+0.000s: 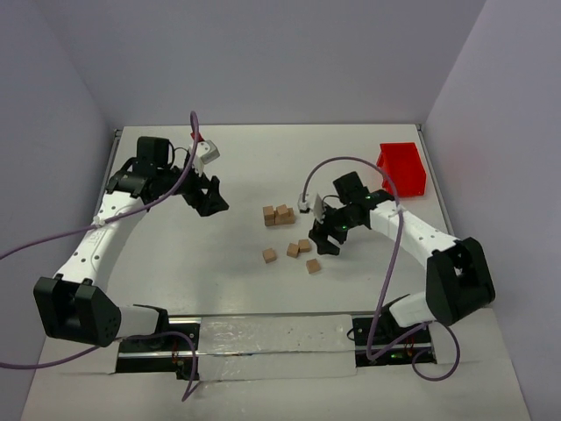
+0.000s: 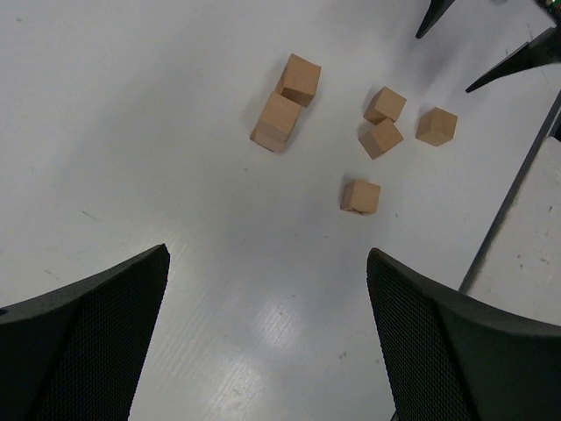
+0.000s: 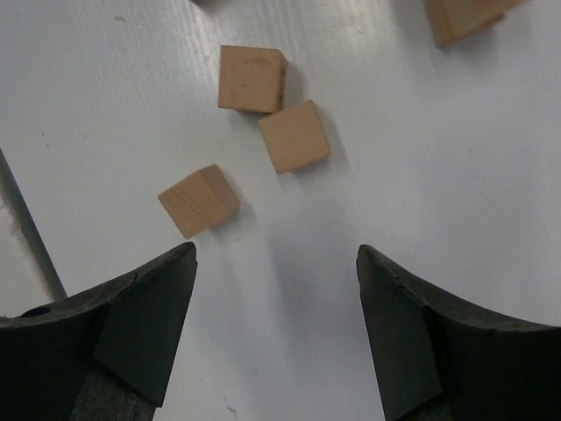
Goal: Build the wood block tower
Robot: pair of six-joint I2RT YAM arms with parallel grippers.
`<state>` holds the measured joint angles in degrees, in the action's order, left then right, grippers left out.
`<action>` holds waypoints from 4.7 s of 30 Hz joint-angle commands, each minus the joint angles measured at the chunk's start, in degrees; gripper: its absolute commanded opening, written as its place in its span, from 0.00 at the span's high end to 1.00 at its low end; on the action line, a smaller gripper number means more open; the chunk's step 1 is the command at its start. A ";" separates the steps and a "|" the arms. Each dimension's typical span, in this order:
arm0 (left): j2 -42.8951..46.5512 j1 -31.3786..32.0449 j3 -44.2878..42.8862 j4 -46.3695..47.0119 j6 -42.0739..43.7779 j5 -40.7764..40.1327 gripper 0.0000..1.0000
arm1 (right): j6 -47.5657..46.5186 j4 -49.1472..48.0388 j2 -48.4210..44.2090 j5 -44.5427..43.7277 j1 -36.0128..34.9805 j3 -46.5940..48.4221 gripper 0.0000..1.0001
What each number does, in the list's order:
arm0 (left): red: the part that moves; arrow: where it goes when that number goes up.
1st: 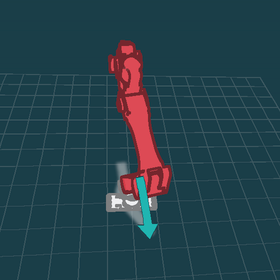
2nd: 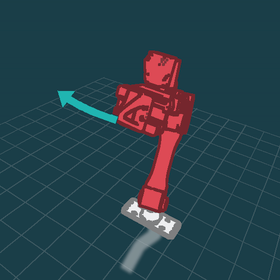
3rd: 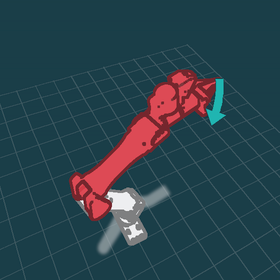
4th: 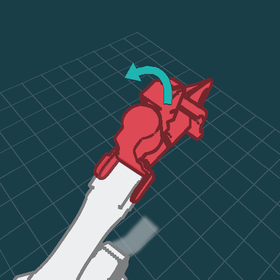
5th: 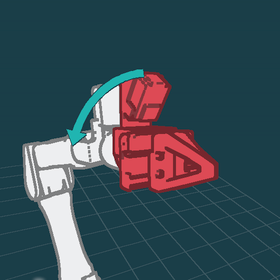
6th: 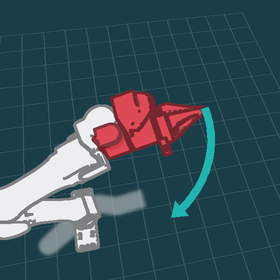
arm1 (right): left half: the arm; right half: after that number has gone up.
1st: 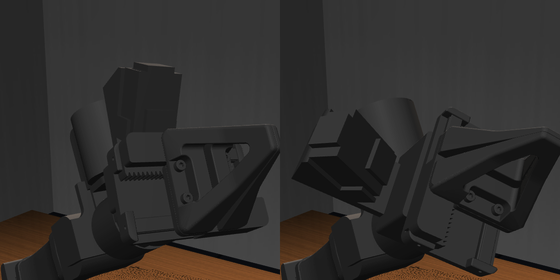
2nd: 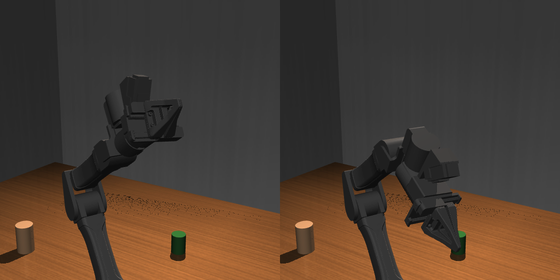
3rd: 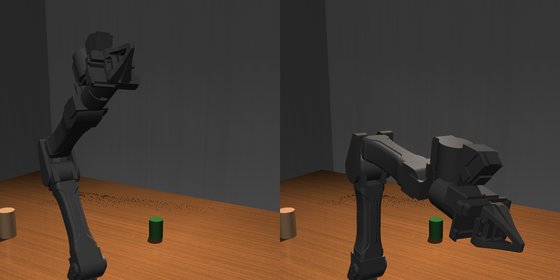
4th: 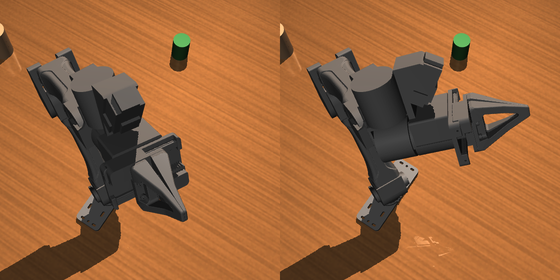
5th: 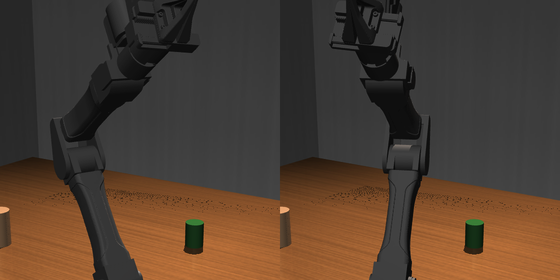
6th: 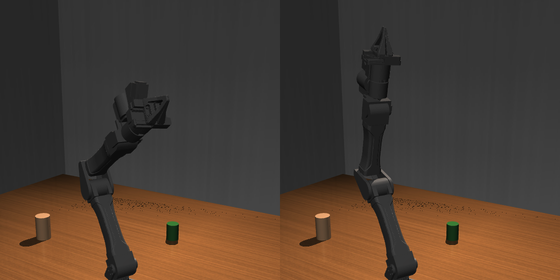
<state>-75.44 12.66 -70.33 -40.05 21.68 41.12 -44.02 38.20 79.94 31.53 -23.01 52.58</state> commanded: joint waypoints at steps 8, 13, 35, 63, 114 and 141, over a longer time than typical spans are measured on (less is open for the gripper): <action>-0.38 -0.71 1.39 3.16 -1.22 4.53 0.01 | -5.56 -7.36 8.56 -8.24 -9.30 2.04 0.25; -0.39 -0.71 2.52 3.58 -0.46 4.98 0.01 | -8.20 -8.95 11.97 -9.73 -9.77 3.30 0.25; 0.15 -0.71 3.30 3.81 1.35 4.32 0.01 | -11.97 -3.72 17.97 -6.04 -9.77 8.92 0.36; -1.47 -0.71 3.27 3.45 2.71 5.11 0.01 | -26.77 15.06 23.32 -1.29 -2.12 31.35 1.00; -0.67 -0.71 3.62 2.42 3.81 5.18 0.01 | -28.22 19.93 35.15 -2.26 -5.50 44.96 0.99; -0.15 -0.71 3.80 2.08 4.43 4.32 0.01 | -28.14 20.95 37.31 -4.02 -7.40 47.18 0.94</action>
<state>-77.06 12.25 -66.24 -38.59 24.71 44.82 -71.88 58.26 116.53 27.68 -29.87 97.49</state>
